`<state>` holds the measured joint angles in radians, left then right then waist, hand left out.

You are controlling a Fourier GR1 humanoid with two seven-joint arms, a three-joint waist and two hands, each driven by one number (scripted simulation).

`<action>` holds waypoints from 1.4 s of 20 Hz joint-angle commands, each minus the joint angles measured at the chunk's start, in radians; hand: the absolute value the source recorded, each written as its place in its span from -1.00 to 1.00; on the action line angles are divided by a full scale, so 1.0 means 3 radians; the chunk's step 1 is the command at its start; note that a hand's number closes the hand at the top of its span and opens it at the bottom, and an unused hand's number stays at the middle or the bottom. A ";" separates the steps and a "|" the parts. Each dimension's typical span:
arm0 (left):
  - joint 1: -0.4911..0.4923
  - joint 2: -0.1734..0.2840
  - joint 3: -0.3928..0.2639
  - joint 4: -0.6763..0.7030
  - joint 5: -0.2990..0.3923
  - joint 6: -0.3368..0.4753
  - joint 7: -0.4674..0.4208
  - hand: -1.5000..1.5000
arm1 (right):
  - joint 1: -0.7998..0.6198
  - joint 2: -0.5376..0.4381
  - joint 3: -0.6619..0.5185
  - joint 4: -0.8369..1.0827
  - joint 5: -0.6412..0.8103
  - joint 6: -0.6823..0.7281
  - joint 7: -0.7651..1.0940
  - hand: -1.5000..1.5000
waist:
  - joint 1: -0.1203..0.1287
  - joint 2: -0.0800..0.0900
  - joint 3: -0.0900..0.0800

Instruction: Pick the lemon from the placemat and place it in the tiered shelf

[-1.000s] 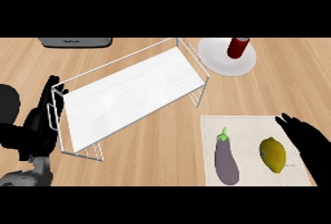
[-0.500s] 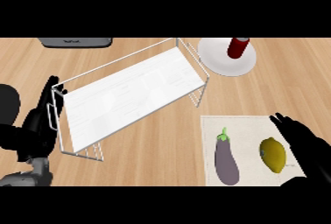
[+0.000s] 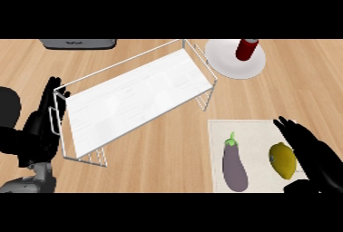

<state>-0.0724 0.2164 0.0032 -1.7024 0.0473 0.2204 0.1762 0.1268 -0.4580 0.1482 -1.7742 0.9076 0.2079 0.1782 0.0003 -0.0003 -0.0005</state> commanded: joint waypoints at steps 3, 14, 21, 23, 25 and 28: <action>-0.0044 0.0074 0.0263 0.0048 0.0072 -0.0210 -0.0017 0.00 | -0.0062 0.0224 -0.0047 0.0185 0.0166 0.0016 -0.0080 -1.00 | -0.0001 0.0000 0.0002; 0.0004 -0.0084 0.0162 0.0128 -0.0024 -0.0273 -0.0119 0.00 | -0.0275 0.0247 0.0089 0.0856 0.0700 -0.0436 -0.0502 1.00 | 0.0003 0.0001 0.0002; -0.0023 -0.0125 0.0055 0.0118 -0.0072 -0.0262 -0.0101 0.00 | -0.0213 0.1258 0.1710 0.0287 0.1386 0.0388 0.0339 1.00 | 0.0119 -0.0003 -0.0013; -0.0144 -0.0095 0.0132 0.0172 -0.0082 -0.0203 -0.0033 0.00 | -0.0283 0.1483 0.1946 0.0174 0.1522 0.0612 0.0512 1.00 | 0.0055 -0.0005 -0.0009; -0.0119 -0.0118 0.0097 0.0082 -0.0113 -0.0169 0.0004 0.00 | -0.0197 0.1497 0.2266 0.0202 0.1475 0.0533 0.0810 1.00 | 0.0066 -0.0010 0.0000; -0.0084 -0.0176 0.0056 0.0120 -0.0141 -0.0155 -0.0080 0.00 | -0.0068 0.1508 0.2552 0.0123 0.1128 0.0414 0.1089 1.00 | 0.0044 0.0000 0.0002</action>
<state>-0.1070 0.1786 0.0346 -1.6594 0.0157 0.1661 0.1611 0.0470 -0.0918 0.7588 -1.7405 1.3299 0.3556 0.3936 0.0123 -0.0106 -0.0214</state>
